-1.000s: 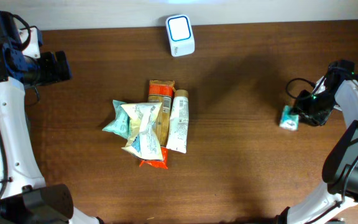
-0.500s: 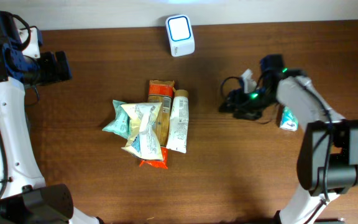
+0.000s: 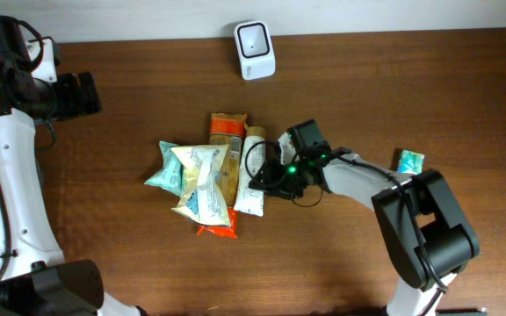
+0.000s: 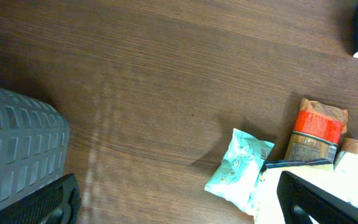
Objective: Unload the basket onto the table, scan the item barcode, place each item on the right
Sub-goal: 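Grasp the white tube from the pile with right gripper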
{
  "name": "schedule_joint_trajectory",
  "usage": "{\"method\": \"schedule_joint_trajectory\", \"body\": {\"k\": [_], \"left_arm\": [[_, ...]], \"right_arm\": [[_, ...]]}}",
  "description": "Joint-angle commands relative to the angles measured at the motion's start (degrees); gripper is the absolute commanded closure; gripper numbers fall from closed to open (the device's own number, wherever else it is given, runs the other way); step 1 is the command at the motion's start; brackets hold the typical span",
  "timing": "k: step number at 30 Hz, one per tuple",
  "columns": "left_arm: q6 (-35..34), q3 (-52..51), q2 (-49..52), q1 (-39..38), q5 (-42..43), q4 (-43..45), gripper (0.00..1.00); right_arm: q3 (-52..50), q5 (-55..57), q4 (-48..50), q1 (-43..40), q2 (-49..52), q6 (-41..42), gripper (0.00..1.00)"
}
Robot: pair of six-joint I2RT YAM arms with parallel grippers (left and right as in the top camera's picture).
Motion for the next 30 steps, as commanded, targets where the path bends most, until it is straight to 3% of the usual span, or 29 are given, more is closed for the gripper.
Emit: {"method": "schedule_joint_trajectory", "body": {"k": [1,4,7,11,13,17,26,28,30], "left_arm": [[0.5,0.3,-0.2,0.1,0.0,-0.1,0.01],[0.5,0.3,-0.2,0.1,0.0,-0.1,0.01],[0.5,0.3,-0.2,0.1,0.0,-0.1,0.01],[0.5,0.3,-0.2,0.1,0.0,-0.1,0.01],[0.5,0.3,-0.2,0.2,0.0,-0.1,0.01],[0.5,0.3,-0.2,0.2,0.0,-0.1,0.01],[0.5,0.3,-0.2,0.1,0.0,-0.1,0.01],[0.5,0.3,-0.2,0.1,0.0,-0.1,0.01],[0.5,0.3,-0.2,0.1,0.0,-0.1,0.01]], "right_arm": [[-0.9,6.0,-0.4,1.5,-0.5,2.7,0.77],[-0.6,5.2,-0.5,1.4,-0.6,2.6,0.96],[3.5,6.1,-6.3,1.3,-2.2,-3.6,0.96],[19.3,18.9,-31.1,1.7,-3.3,-16.2,0.96],[23.7,26.1,-37.7,2.8,-3.3,-20.2,0.96],[23.8,35.1,-40.3,6.4,-1.2,-27.6,0.96],[23.5,24.0,-40.0,4.5,7.5,-25.6,0.96],[23.5,23.2,-39.9,3.9,8.2,-25.4,0.87],[23.5,22.6,-39.7,3.7,9.9,-25.4,0.85]]}}
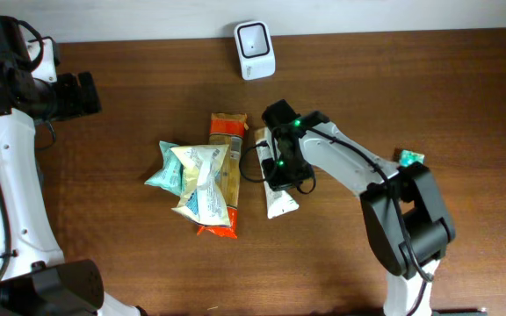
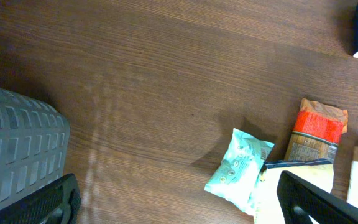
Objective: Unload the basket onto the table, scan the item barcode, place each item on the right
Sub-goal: 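Grasp the white tube from the pile with right gripper, then lift the white tube and hold it before the scanner, right gripper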
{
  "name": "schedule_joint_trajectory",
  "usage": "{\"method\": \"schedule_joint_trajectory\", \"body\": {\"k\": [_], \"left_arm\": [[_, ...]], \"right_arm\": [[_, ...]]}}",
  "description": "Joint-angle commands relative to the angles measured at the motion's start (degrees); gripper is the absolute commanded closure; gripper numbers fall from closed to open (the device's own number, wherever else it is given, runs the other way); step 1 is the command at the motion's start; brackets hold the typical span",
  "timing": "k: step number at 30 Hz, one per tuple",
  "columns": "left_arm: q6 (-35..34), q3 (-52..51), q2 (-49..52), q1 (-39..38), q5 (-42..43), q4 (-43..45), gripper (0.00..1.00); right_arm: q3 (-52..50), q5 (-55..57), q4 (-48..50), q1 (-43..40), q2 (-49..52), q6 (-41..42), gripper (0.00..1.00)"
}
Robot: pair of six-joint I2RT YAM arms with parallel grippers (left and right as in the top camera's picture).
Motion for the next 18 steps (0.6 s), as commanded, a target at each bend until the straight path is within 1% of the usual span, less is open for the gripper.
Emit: {"method": "schedule_joint_trajectory", "body": {"k": [1,3,4,5,11,14,18], "left_arm": [[0.5,0.3,-0.2,0.1,0.0,-0.1,0.01],[0.5,0.3,-0.2,0.1,0.0,-0.1,0.01],[0.5,0.3,-0.2,0.1,0.0,-0.1,0.01],[0.5,0.3,-0.2,0.1,0.0,-0.1,0.01],[0.5,0.3,-0.2,0.1,0.0,-0.1,0.01],[0.5,0.3,-0.2,0.1,0.0,-0.1,0.01],[0.5,0.3,-0.2,0.1,0.0,-0.1,0.01]], "right_arm": [[-0.3,-2.7,0.3,-0.8,4.7,0.1,0.84],[-0.3,-5.4,0.3,-2.6,5.4,-0.3,0.84],[-0.3,-6.6,0.3,-3.5,5.6,-0.3,0.89],[-0.3,-7.0,0.3,-4.1,5.6,-0.3,0.96],[-0.2,-8.3,0.1,-4.2,3.4,-0.3,0.96],[0.5,-13.6,0.5,-4.2,-1.2,-3.2,0.96],[2.0,-18.2,0.6,-4.2,-9.8,-5.5,0.96]]}}
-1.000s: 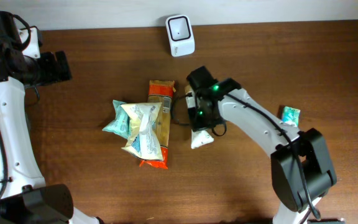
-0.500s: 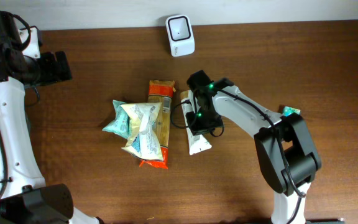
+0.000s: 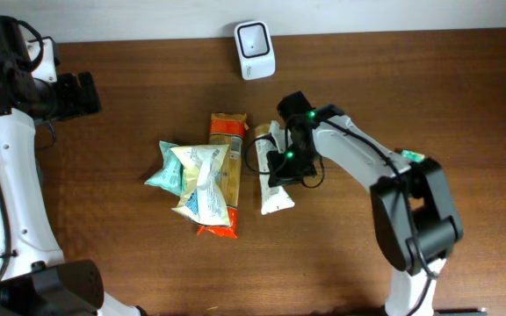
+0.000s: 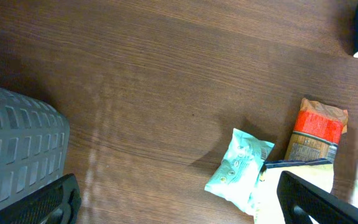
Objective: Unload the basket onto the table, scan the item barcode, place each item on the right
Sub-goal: 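Lift the white tube and hold it before the scanner, right gripper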
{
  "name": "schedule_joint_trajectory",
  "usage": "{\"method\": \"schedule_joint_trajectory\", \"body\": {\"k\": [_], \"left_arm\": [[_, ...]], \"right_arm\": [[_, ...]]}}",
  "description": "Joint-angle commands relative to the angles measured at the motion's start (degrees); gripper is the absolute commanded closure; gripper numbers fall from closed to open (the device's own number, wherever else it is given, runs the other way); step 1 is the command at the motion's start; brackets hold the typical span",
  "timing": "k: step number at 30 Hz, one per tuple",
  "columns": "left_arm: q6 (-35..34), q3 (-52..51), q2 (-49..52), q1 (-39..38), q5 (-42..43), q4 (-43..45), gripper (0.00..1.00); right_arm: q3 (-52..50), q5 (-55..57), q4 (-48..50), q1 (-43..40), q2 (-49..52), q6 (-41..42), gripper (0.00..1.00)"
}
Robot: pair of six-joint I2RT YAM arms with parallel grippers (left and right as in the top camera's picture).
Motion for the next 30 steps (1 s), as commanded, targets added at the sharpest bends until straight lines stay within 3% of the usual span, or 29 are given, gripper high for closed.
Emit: {"method": "schedule_joint_trajectory", "body": {"k": [1,8,12,16,19,30], "left_arm": [[0.5,0.3,-0.2,0.1,0.0,-0.1,0.01],[0.5,0.3,-0.2,0.1,0.0,-0.1,0.01],[0.5,0.3,-0.2,0.1,0.0,-0.1,0.01],[0.5,0.3,-0.2,0.1,0.0,-0.1,0.01],[0.5,0.3,-0.2,0.1,0.0,-0.1,0.01],[0.5,0.3,-0.2,0.1,0.0,-0.1,0.01]], "right_arm": [[2.1,-5.7,0.4,0.2,-11.9,-3.7,0.96],[7.3,-20.2,1.6,-2.8,-29.2,-5.6,0.96],[7.3,-20.5,2.1,-3.1,-33.8,-6.8,0.96],[7.3,-18.2,2.3,-3.0,-34.3,-6.8,0.96],[7.3,-9.3,2.6,-1.5,-34.2,-4.8,0.96],[7.3,-0.9,2.6,-1.1,-33.8,-2.3,0.96]]}}
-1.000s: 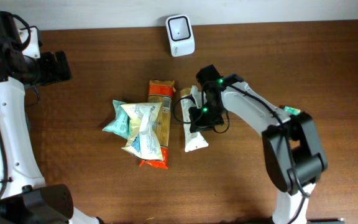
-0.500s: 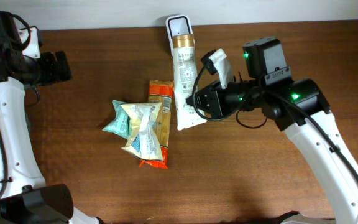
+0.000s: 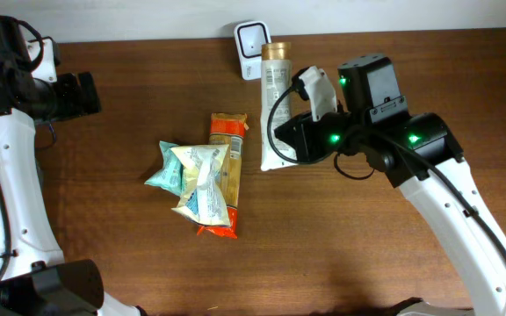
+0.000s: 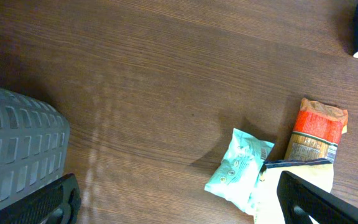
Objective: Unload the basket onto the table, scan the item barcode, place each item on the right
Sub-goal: 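Lift the white tube and hold it before the scanner, right gripper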
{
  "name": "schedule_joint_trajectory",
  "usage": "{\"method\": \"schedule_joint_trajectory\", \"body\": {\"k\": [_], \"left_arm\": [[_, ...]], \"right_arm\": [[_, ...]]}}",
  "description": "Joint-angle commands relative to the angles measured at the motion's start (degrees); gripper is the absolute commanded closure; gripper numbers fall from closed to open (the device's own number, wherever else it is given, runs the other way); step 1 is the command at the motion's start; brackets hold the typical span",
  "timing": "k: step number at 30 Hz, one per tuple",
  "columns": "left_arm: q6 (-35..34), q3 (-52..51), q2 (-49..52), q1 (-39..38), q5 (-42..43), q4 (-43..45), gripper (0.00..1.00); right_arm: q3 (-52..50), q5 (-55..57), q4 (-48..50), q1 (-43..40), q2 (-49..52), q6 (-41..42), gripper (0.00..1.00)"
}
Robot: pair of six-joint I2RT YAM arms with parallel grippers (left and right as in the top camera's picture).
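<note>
My right gripper point(image 3: 290, 133) is shut on a white tube with a gold cap point(image 3: 275, 96) and holds it well above the table. The tube's cap end points to the far edge and lies right beside the white barcode scanner point(image 3: 249, 38), covering its right side in the overhead view. My left gripper point(image 4: 176, 208) hangs open at the far left of the table with nothing between its fingers point(image 4: 48, 199). No barcode is legible on the tube.
A pile of snack packets lies mid-table: a teal packet point(image 3: 160, 172), an orange packet point(image 3: 227, 130) and a pale one point(image 3: 202, 180) on top. A grey ribbed basket point(image 4: 17, 155) shows at the left of the left wrist view.
The right gripper has gone from table level beside the pile to high above the table with the tube in it. The tube's cap end now sits next to the scanner. The left arm is unmoved.
The right gripper was first low at the tube, which lay against the packet pile. Then the tube lay a little to the right, apart from the pile, with the gripper over it. Now the tube is raised and held up by the scanner.
</note>
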Motion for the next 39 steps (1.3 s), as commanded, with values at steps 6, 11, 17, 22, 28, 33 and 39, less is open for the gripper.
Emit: {"method": "schedule_joint_trajectory", "body": {"k": [6,11,17,22,28,33,39], "left_arm": [[0.5,0.3,-0.2,0.2,0.0,-0.1,0.01],[0.5,0.3,-0.2,0.1,0.0,-0.1,0.01],[0.5,0.3,-0.2,0.1,0.0,-0.1,0.01],[0.5,0.3,-0.2,0.1,0.0,-0.1,0.01],[0.5,0.3,-0.2,0.2,0.0,-0.1,0.01],[0.5,0.3,-0.2,0.1,0.0,-0.1,0.01],[0.5,0.3,-0.2,0.1,0.0,-0.1,0.01]], "right_arm": [[12.6,5.4,-2.1,0.4,3.4,1.6,0.96],[41.2,14.6,-11.4,0.8,26.2,-8.1,0.96],[45.9,53.6,6.5,3.4,46.6,-20.4,0.96],[45.9,75.6,27.4,3.7,57.7,-31.8,0.96],[45.7,78.5,30.9,4.6,64.4,-38.9,0.96],[44.1,78.8,29.9,6.7,64.6,-38.9,0.96],[44.1,84.3,28.1,6.7,64.6,-38.8,0.96]]}}
